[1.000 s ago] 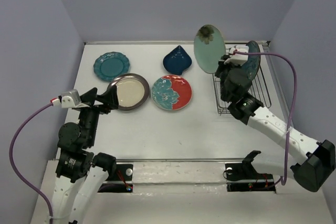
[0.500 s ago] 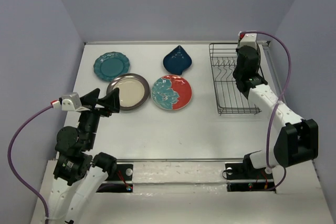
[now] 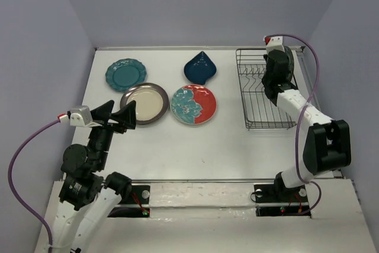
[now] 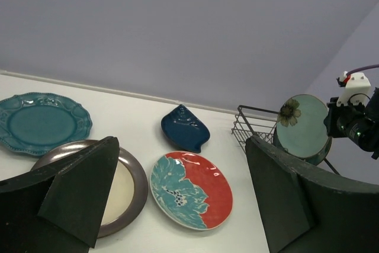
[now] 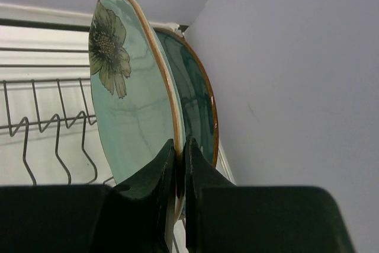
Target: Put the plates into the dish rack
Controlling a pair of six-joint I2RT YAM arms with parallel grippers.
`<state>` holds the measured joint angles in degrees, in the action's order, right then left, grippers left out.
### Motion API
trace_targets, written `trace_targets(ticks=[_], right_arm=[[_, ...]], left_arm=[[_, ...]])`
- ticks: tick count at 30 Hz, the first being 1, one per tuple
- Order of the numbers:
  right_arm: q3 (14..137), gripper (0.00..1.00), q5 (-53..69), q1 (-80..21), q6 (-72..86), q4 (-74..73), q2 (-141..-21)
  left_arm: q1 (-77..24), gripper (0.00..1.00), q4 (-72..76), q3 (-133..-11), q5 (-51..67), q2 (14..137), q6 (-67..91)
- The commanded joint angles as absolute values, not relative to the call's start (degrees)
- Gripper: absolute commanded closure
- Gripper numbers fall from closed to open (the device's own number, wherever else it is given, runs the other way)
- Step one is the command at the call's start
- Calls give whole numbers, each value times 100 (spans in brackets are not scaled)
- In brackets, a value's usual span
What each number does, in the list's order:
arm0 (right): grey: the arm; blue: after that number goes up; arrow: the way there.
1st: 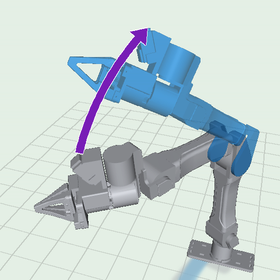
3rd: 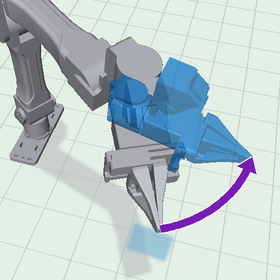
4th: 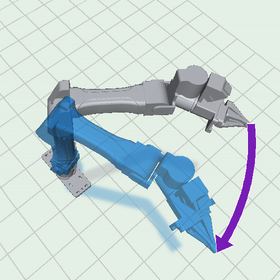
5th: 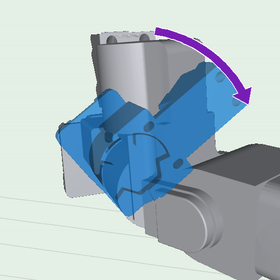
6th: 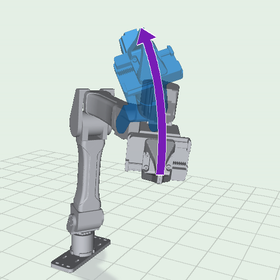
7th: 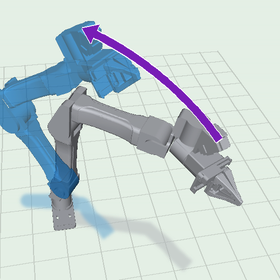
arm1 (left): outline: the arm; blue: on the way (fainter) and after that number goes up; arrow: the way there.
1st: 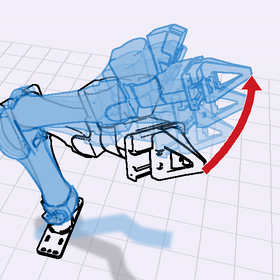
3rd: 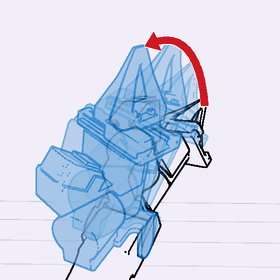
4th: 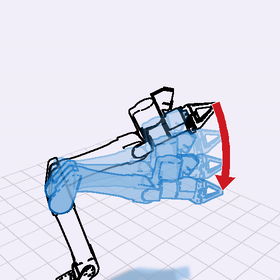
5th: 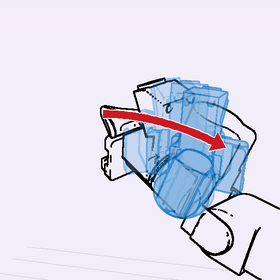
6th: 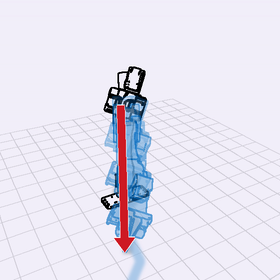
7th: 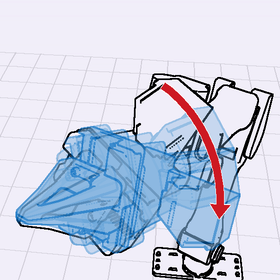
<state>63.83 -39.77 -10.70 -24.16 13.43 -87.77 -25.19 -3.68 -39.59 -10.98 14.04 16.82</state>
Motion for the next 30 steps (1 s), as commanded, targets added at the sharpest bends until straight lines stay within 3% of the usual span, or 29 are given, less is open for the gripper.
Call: trace_targets(ticks=[1, 7, 30], right_arm=[[6864, 93, -4447, -967, -2821, 2795, -8420], [6926, 93, -4342, -967, -2733, 2821, -8113], [6407, 93, -3753, -694, -2366, 2760, -8903]], left_arm=[[-2558, 1, -88, -4175, -1099, 1362, 1582], [-2566, 1, -88, -4175, -1099, 1380, 1573], [-2549, 1, -79, -4166, -1116, 1406, 1573]])
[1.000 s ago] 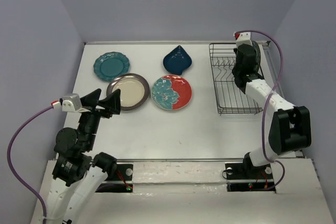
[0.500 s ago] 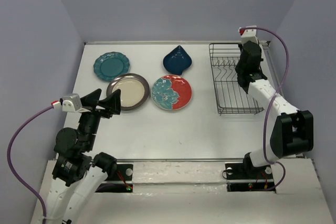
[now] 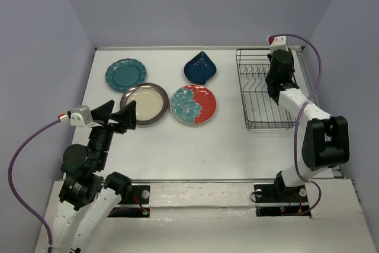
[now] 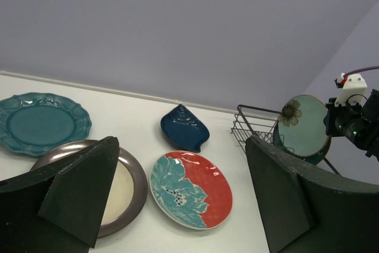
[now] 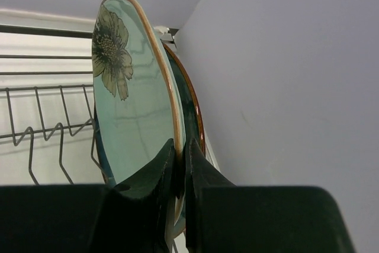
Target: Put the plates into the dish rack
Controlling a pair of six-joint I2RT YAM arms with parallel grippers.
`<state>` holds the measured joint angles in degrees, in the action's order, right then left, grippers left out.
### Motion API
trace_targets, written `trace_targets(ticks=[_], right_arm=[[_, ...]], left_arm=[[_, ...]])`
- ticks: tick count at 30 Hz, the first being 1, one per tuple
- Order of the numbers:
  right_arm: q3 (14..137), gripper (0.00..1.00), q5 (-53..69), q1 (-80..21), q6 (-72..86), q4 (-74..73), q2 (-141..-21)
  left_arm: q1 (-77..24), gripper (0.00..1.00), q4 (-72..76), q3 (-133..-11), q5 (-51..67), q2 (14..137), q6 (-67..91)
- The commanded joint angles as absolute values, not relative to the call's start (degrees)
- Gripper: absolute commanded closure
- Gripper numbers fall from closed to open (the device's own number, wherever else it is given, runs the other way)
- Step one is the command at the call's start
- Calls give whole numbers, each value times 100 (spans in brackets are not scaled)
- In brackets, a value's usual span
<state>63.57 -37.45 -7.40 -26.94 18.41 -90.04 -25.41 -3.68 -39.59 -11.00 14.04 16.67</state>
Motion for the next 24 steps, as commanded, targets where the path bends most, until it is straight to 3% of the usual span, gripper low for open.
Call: trace_targets(ticks=[1, 11, 14, 17, 19, 24], right_arm=[[6381, 93, -3718, -694, -2269, 2690, -8938], [6249, 93, -3999, -694, -1460, 2523, -9202], [6319, 78, -4052, -694, -1336, 2348, -9185], [6546, 29, -4183, -694, -1074, 2041, -9132], [6731, 20, -4096, -694, -862, 1680, -8992], [7206, 10, -3517, -694, -20, 549, -8535]], left_arm=[[-2558, 1, -79, -4166, -1116, 1415, 1582], [-2549, 1, -70, -4148, -1125, 1503, 1591], [-2558, 1, -70, -4140, -1108, 1573, 1591], [-2558, 1, -62, -4140, -1090, 1626, 1591], [-2558, 1, -70, -4131, -1081, 1670, 1591], [-2558, 1, -70, -4131, -1020, 1819, 1591]])
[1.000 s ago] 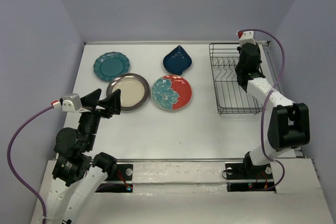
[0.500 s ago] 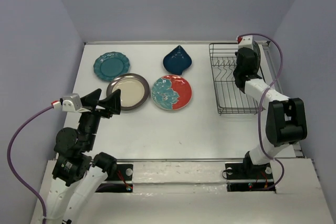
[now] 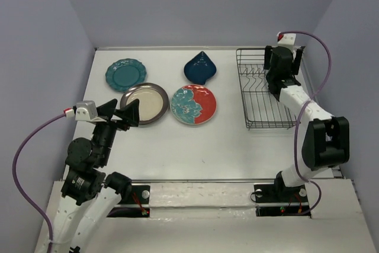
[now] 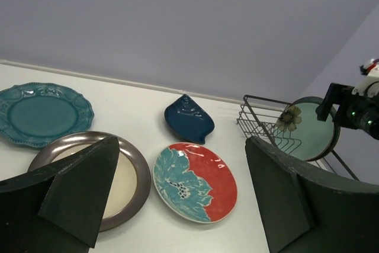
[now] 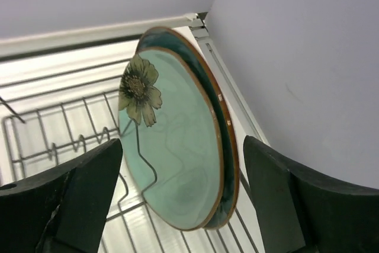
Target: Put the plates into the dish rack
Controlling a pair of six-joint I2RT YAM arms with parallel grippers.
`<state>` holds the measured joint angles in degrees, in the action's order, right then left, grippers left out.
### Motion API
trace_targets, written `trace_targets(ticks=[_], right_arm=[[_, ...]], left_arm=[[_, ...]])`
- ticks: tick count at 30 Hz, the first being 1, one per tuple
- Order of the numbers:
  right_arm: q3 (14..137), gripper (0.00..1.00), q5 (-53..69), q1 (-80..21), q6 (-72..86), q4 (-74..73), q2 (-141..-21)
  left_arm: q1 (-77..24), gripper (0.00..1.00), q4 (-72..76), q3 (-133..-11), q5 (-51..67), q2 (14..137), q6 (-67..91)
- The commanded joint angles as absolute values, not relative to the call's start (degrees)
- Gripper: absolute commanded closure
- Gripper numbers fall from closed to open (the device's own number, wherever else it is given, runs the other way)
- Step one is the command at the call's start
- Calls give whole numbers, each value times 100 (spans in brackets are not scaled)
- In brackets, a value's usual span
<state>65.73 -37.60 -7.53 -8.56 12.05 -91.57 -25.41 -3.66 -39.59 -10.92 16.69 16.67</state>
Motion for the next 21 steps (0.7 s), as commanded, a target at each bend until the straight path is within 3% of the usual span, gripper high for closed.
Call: trace_targets(ticks=[1, 4, 9, 17, 21], right_arm=[[7329, 10, -3429, -694, 217, 380, -8456], [7278, 10, -2989, -975, 851, 18, -8061], [6393, 16, -2566, -2263, 2229, -176, -7577], [5818, 25, -2286, -3278, 4033, -79, -8400], [5599, 30, -2748, -3813, 4832, -62, -8640]], left_arm=[[-2558, 1, -70, -4131, -1028, 1837, 1582], [-2549, 1, -70, -4122, -1046, 1890, 1582], [-2514, 1, -70, -4122, -1063, 1977, 1582], [-2487, 1, -79, -4113, -1055, 1960, 1591], [-2479, 1, -70, -4113, -1081, 1907, 1600]])
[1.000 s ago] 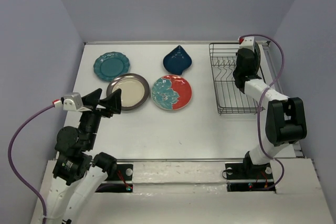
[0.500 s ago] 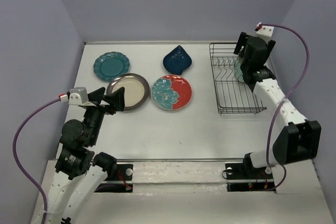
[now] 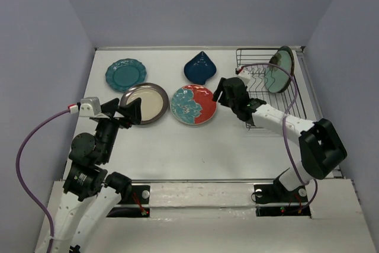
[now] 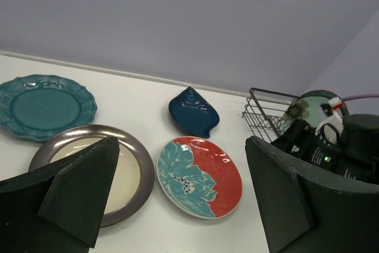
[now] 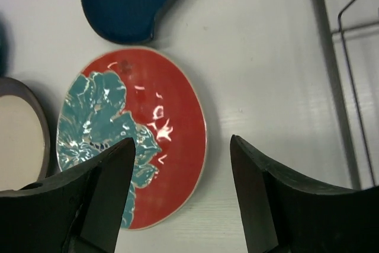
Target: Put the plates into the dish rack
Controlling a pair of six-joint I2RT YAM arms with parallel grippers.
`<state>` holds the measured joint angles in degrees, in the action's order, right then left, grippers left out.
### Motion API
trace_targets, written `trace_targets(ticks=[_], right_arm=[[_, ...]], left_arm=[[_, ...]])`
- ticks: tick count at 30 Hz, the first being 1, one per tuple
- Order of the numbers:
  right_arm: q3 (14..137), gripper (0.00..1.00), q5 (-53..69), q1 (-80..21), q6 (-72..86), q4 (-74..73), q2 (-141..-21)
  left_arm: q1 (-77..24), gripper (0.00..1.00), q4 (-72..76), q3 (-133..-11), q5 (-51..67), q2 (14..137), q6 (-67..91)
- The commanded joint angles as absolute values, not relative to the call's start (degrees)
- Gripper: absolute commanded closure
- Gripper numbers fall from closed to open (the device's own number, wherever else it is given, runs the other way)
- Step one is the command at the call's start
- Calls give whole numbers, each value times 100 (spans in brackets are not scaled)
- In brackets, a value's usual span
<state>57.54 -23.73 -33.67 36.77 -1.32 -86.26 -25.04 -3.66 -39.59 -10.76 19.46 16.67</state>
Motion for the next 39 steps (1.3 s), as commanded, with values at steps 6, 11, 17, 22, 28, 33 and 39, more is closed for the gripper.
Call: trace_targets(ticks=[6, 11, 17, 22, 28, 33, 39], right_arm=[[4932, 31, -3260, -4332, 6220, -70, -8727], [4834, 32, -3278, -4386, 7267, -97, -9149], [4886, 34, -3410, -4579, 7786, -123, -9544], [4913, 40, -3287, -4579, 8138, 184, -9861], [4904, 47, -3392, -4631, 8516, 579, -10185], [4904, 50, -3287, -4632, 8789, 870, -10511], [4781, 67, -3594, -4737, 8825, 993, -10443]], left_arm=[[-2461, 1, -53, -4122, -923, 1890, 1643], [-2461, 1, -61, -4113, -1002, 1767, 1644], [-2461, 1, -44, -4113, -914, 1740, 1652], [-2470, 1, -44, -4113, -905, 1749, 1661], [-2470, 1, -35, -4113, -905, 1749, 1670], [-2470, 1, -35, -4113, -853, 1793, 1652], [-2461, 1, -44, -4122, -896, 1784, 1635]])
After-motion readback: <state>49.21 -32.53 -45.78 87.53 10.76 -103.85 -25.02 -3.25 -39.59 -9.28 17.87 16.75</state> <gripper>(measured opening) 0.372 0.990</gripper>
